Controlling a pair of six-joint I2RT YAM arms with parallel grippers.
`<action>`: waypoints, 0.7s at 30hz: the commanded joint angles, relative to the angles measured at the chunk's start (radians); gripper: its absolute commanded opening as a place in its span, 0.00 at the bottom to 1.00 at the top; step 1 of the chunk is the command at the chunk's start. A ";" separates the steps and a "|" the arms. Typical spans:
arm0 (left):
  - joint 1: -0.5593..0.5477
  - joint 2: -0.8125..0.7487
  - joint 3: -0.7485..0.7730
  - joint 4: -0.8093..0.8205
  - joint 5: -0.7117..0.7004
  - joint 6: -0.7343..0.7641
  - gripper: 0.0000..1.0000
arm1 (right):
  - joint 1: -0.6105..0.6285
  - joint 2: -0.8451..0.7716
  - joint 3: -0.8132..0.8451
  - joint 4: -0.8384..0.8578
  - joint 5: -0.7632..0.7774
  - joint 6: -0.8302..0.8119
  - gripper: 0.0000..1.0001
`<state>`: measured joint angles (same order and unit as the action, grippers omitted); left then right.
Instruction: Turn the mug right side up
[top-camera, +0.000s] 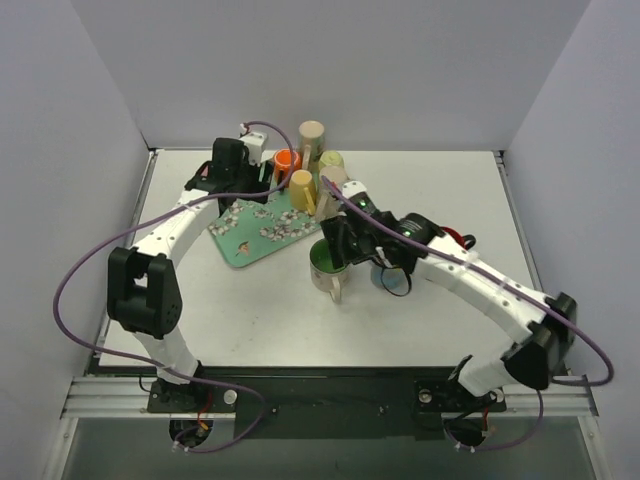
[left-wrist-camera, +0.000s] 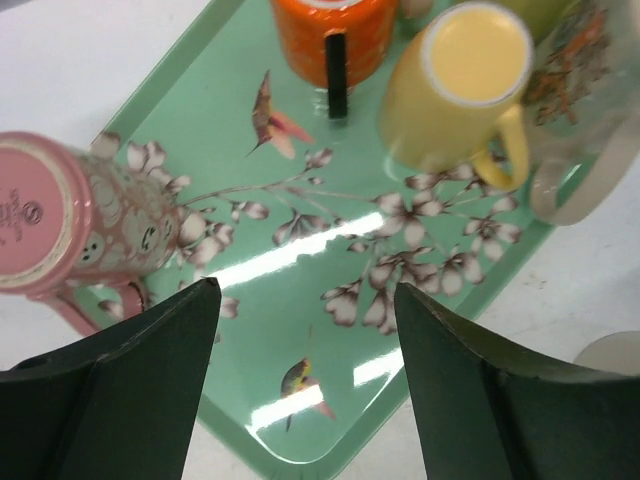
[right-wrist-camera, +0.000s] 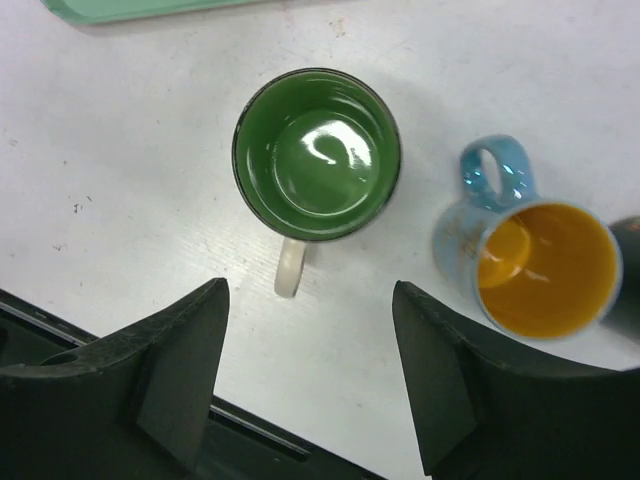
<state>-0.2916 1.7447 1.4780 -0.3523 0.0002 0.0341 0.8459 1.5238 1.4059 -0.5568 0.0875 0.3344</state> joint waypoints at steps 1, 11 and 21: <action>0.057 -0.080 -0.036 0.052 -0.049 0.061 0.81 | 0.002 -0.166 -0.120 0.026 0.127 -0.006 0.63; 0.244 -0.104 -0.154 0.121 -0.049 0.133 0.91 | -0.034 -0.301 -0.251 0.077 0.167 0.006 0.69; 0.287 0.130 -0.053 0.139 -0.055 0.103 0.84 | -0.036 -0.309 -0.277 0.084 0.173 0.017 0.69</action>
<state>-0.0051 1.8088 1.3502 -0.2562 -0.0669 0.1444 0.8127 1.2415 1.1435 -0.4808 0.2291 0.3397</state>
